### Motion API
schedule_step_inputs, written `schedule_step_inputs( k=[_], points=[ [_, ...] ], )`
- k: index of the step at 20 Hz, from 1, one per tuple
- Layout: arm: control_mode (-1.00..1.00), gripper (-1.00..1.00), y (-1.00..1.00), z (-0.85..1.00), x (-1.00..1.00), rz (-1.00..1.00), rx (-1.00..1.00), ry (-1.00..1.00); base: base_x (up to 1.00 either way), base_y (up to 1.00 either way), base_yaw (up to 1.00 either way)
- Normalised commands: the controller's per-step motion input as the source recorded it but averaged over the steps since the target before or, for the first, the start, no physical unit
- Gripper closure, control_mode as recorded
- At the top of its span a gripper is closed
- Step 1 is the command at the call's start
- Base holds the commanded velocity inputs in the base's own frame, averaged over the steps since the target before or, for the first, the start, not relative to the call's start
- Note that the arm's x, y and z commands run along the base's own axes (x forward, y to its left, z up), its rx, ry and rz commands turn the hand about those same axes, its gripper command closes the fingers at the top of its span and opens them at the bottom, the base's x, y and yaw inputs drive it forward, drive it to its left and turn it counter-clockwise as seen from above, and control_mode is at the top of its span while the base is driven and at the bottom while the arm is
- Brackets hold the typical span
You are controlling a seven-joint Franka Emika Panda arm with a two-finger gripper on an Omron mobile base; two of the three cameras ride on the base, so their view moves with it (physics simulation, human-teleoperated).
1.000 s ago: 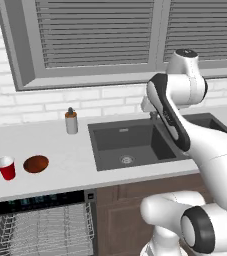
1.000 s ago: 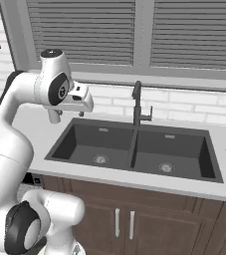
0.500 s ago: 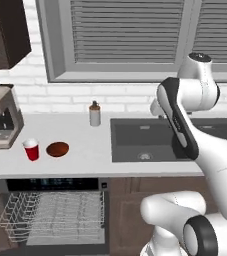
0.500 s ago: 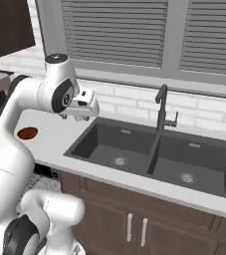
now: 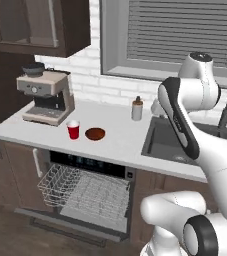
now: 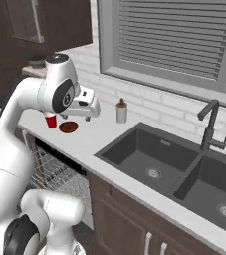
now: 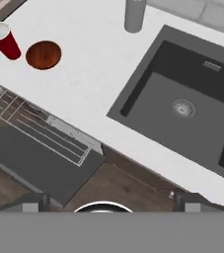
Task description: Pick up the cup and bowl from the counter, place them in the dishwasher, and close the dishwasher door.
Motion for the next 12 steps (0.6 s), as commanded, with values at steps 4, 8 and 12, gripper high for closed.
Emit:
schedule_step_inputs(
  k=[4,8,12],
  points=[
    [1.00,-1.00,0.00,0.00,0.00,0.00,0.00,0.00,0.00,-0.37,0.56],
    [1.00,-1.00,0.00,0.00,0.00,0.00,0.00,0.00,0.03,-0.35,0.51],
    [1.00,-1.00,0.00,0.00,0.00,0.00,0.00,0.00,0.04,-0.42,0.40]
  ],
)
